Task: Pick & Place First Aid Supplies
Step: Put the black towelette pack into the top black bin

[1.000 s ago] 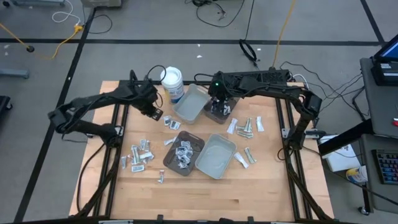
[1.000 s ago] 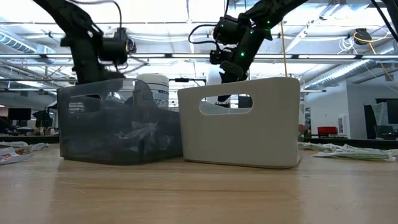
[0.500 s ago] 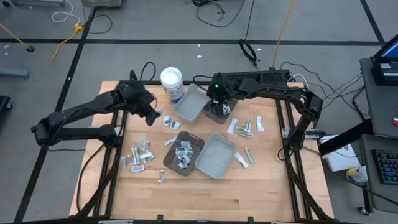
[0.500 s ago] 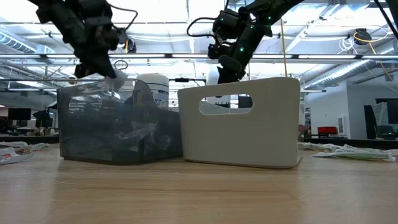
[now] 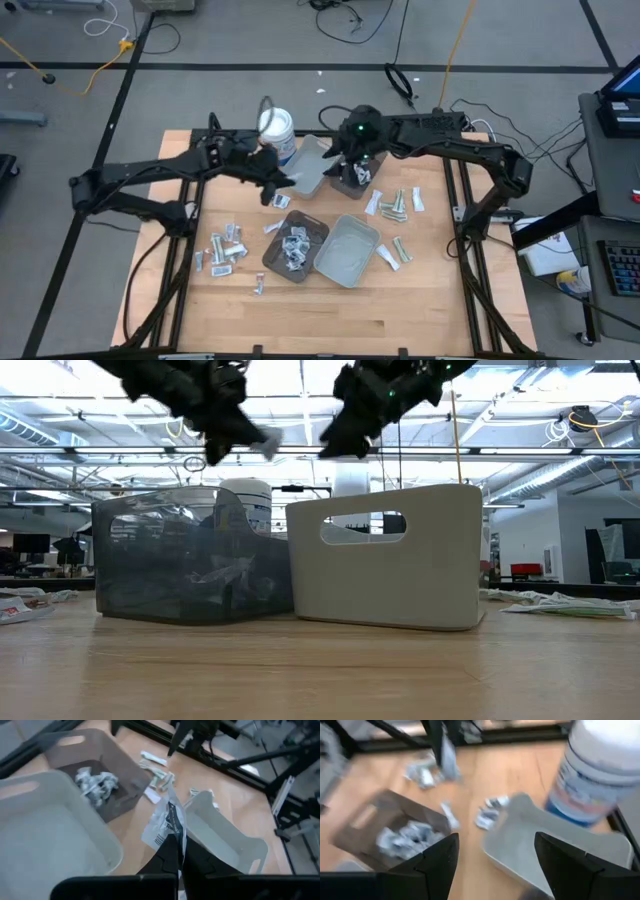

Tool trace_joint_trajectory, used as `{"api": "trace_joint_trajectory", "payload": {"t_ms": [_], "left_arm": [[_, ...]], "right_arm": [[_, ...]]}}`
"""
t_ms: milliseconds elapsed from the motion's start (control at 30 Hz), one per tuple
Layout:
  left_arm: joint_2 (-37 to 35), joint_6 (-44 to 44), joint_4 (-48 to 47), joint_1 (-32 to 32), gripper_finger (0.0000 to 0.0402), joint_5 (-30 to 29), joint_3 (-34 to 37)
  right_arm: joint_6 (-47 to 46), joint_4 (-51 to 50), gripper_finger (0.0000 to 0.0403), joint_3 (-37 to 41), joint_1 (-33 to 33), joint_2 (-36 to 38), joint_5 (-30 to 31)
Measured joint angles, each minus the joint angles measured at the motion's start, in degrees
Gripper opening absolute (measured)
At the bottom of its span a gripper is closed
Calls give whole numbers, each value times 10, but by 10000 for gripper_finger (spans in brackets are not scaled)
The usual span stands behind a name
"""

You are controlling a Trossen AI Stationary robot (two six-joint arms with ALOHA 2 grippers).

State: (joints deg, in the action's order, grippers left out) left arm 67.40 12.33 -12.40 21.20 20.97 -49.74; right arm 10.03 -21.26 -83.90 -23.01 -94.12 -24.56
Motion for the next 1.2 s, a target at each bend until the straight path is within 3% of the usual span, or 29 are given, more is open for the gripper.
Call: {"api": "trace_joint_trajectory", "payload": {"t_ms": [200, 567, 733, 1000, 1200], "left_arm": [[89, -37, 0, -19, 1, 0, -84], [156, -73, -15, -27, 1, 5, -169], [156, -71, -27, -27, 1, 3, -169], [156, -64, -27, -27, 1, 1, -169], [156, -36, -25, -27, 14, 0, -169]], "right_arm": [[-43, 26, 253, 0, 1, 18, -84], [-65, 26, 245, 0, 2, 19, -115], [-79, 27, 180, 0, 3, 19, -116], [-74, 22, 18, 0, 7, 19, -115], [-73, 21, 2, 0, 7, 19, -115]]}}
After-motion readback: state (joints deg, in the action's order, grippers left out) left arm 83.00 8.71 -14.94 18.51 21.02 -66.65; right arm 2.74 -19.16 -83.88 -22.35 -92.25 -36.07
